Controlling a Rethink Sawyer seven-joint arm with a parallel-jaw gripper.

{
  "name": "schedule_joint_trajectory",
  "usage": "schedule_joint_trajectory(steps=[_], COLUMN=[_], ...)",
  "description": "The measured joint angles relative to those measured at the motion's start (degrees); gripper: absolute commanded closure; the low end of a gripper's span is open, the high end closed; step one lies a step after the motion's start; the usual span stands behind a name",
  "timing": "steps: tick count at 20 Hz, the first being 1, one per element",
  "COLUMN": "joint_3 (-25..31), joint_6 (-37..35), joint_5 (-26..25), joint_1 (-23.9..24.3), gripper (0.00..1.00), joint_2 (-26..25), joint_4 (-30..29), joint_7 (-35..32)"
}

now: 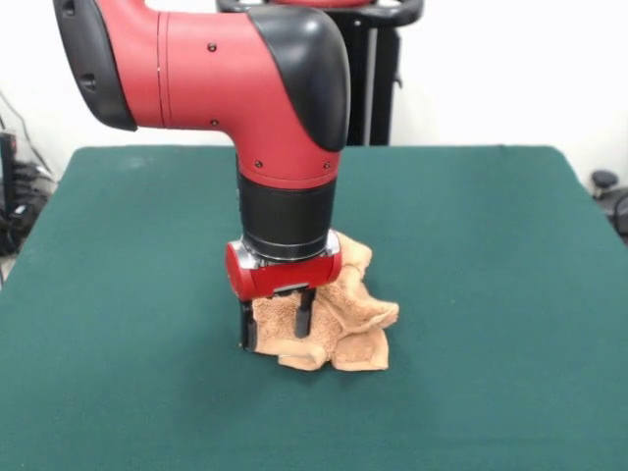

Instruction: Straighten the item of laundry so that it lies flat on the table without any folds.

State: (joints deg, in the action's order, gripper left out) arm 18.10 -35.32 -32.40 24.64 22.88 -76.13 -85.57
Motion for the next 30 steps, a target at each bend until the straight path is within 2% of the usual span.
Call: schedule_joint_trajectory(steps=[1,30], joint_3=[0.0,-0.02], joint_6=[-0.01,0.51], joint_5=[-0.02,-1.74], joint_1=[-0.01,1.25], gripper=[1.0,1.0], joint_2=[-0.04,-0.67], joint_4=[-0.02,0.14], joint_7=[0.0,0.0])
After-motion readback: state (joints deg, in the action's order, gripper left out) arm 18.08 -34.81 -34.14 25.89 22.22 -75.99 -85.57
